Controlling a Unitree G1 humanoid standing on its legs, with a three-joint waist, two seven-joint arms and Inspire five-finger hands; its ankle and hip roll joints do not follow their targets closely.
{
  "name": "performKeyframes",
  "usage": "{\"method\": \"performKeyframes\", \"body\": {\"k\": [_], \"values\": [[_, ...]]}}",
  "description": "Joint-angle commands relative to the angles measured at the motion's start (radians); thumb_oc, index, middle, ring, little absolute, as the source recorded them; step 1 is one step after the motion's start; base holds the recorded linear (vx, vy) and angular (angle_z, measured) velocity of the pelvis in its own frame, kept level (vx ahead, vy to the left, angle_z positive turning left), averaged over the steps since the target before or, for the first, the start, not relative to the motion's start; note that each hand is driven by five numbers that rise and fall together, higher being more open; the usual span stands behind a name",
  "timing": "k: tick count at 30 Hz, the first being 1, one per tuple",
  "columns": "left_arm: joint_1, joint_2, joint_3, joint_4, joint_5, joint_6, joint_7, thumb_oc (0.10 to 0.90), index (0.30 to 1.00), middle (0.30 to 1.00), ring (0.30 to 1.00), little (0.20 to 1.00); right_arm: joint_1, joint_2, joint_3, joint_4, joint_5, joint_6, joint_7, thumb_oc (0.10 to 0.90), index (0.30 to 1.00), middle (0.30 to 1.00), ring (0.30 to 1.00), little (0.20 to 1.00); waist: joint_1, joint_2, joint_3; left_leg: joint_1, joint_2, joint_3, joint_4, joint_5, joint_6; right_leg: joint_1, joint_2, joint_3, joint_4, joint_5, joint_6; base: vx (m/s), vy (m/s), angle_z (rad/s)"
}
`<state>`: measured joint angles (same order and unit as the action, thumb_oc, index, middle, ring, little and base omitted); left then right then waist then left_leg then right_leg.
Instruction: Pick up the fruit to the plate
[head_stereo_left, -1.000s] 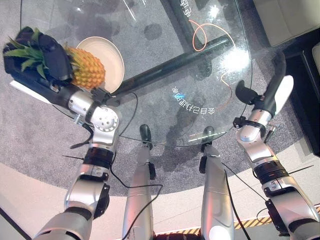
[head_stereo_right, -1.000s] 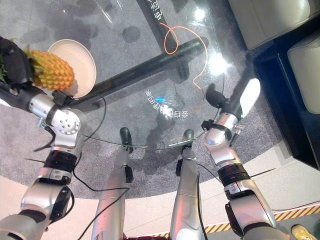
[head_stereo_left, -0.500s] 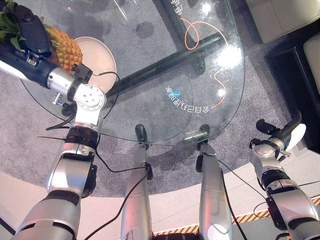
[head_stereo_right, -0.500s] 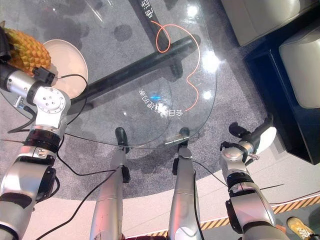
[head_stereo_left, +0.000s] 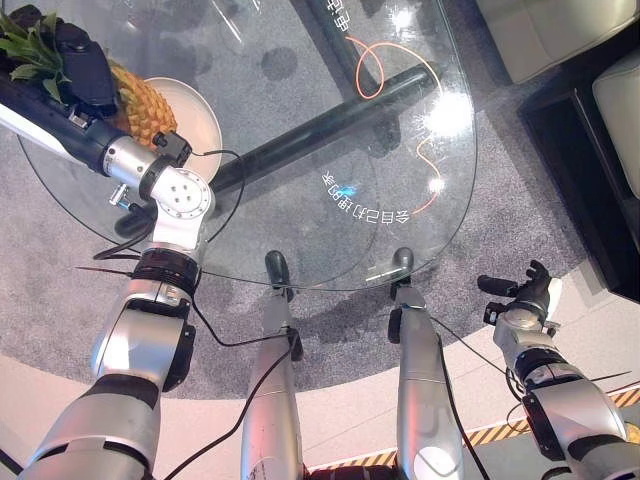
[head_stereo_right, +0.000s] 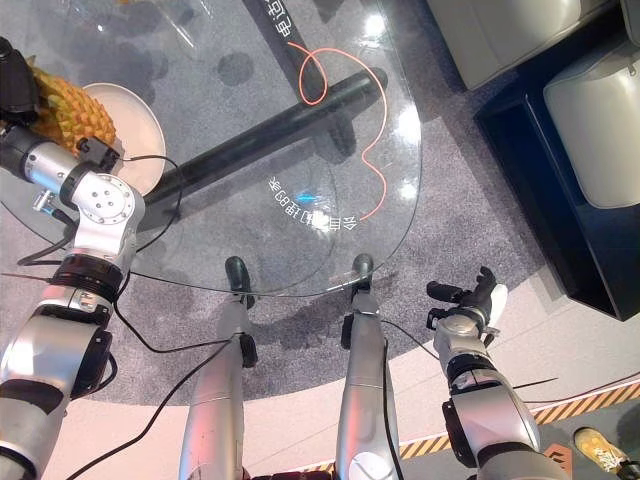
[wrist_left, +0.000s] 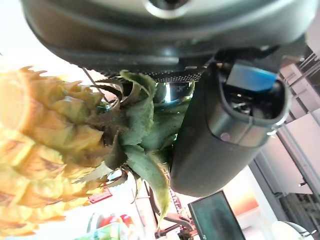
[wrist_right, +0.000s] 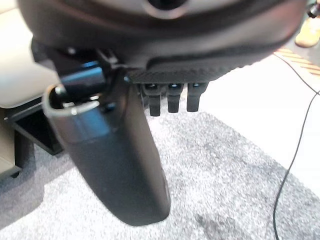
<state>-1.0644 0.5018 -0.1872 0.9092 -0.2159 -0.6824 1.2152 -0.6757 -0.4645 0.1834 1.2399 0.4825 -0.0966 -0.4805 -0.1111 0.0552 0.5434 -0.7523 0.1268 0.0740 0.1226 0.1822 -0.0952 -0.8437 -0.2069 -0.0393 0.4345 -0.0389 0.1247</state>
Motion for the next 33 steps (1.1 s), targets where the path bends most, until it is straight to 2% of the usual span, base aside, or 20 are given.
{"method": "performKeyframes", "body": {"k": [1,10,19,33], "values": [[-0.141,0.095,0.025,0.036,0.006,-0.073,-0.034,0.100,0.300,0.300,0.300,0.200,0.016,-0.028,0.020,0.030,0.009,0.009,-0.003,0.800,0.900,0.900,0.900,0.900,0.022,-0.032,-0.023,-0.012,-0.005,0.014,0.126,-0.133,-0.009,0.029,0.029,-0.041,-0.076,0.029,-0.026,0.00,0.000,0.00],[-0.157,0.104,0.025,0.085,-0.030,-0.075,-0.110,0.100,0.300,0.300,0.300,0.200,0.009,-0.011,0.040,0.032,0.016,0.041,0.087,0.800,0.900,0.900,0.900,0.900,0.015,-0.042,-0.023,-0.030,-0.004,0.016,0.127,-0.125,-0.011,0.013,0.038,-0.032,-0.082,0.040,-0.031,0.00,0.000,0.00],[-0.167,0.099,0.010,0.101,-0.030,-0.075,-0.138,0.100,0.300,0.300,0.300,0.200,0.012,0.001,0.060,0.038,0.025,0.072,0.174,0.800,0.900,0.900,0.900,0.900,0.014,-0.051,-0.023,-0.034,-0.005,0.008,0.138,-0.134,-0.013,0.012,0.041,-0.031,-0.074,0.030,-0.032,0.00,0.000,-0.03],[-0.167,0.099,0.000,0.107,-0.065,-0.089,-0.206,0.100,0.300,0.300,0.300,0.200,0.008,-0.002,0.065,0.032,0.035,0.077,0.178,0.800,0.900,0.900,0.900,0.900,0.013,-0.054,-0.023,-0.044,-0.005,0.006,0.142,-0.135,-0.015,0.003,0.045,-0.030,-0.077,0.031,-0.033,0.00,0.000,0.00]]}}
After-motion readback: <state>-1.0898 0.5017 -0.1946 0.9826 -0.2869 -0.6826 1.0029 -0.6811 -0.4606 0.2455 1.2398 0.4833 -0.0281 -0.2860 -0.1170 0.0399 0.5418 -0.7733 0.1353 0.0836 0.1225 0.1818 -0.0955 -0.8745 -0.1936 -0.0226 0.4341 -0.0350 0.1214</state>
